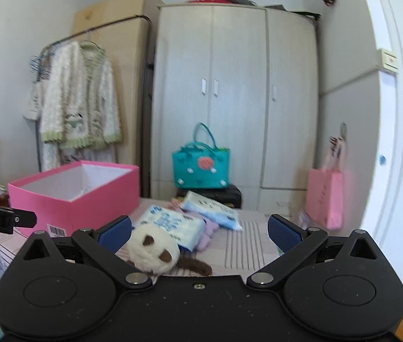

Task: Organize soft objects
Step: 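Move the left gripper down to the white plush cat toy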

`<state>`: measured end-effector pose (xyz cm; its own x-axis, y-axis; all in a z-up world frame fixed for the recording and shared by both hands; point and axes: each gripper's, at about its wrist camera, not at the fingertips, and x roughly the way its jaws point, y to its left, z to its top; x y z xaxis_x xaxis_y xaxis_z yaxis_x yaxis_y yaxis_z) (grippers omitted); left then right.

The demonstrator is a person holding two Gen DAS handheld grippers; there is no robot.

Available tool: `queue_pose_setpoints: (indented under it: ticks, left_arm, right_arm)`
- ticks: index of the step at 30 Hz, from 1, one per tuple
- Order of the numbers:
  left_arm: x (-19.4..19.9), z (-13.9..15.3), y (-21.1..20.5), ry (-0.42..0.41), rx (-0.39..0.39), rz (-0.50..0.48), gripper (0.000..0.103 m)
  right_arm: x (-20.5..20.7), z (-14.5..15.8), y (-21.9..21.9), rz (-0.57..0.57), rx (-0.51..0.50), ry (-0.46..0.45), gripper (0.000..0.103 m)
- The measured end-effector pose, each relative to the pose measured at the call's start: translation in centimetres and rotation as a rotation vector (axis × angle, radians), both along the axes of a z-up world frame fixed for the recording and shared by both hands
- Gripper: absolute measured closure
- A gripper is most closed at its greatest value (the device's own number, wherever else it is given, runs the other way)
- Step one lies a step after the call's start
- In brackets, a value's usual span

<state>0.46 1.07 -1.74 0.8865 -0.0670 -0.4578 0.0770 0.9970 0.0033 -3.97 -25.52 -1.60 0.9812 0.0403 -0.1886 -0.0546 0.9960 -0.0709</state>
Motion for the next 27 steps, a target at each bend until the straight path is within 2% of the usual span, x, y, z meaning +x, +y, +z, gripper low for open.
queue_pose_setpoints:
  ticks: [2, 4, 7, 12, 16, 22, 27]
  left_arm:
    - [0.4, 0.8, 0.0, 0.005, 0.027, -0.042, 0.000]
    - [0.7, 1.6, -0.2, -0.004, 0.050, -0.097, 0.000]
    - [1.3, 2.6, -0.5, -0.030, 0.077, -0.132, 0.000]
    - [2.7, 2.8, -1.7, -0.052, 0.085, -0.200, 0.001]
    - [4.2, 2.2, -3.7, -0.056, 0.090, -0.245, 0.000]
    - [6.8, 1.3, -6.7, -0.006, 0.055, -0.359, 0.001]
    - [9.2, 0.3, -9.2, 0.084, 0.050, -0.446, 0.002]
  right_arm:
    - [0.7, 0.6, -0.7, 0.055, 0.030, 0.019, 0.000]
    - [1.8, 1.3, -1.2, 0.126, 0.047, 0.077, 0.000]
    - [3.0, 1.7, -1.9, 0.228, 0.085, 0.124, 0.000]
    - [5.4, -0.1, -1.2, 0.266, 0.064, 0.186, 0.000]
    - [7.5, -2.4, -0.9, 0.297, 0.095, 0.236, 0.002]
    - [10.6, -4.9, -0.8, 0.329, 0.111, 0.283, 0.006]
    - [12.8, -6.6, -1.0, 0.337, 0.092, 0.311, 0.007]
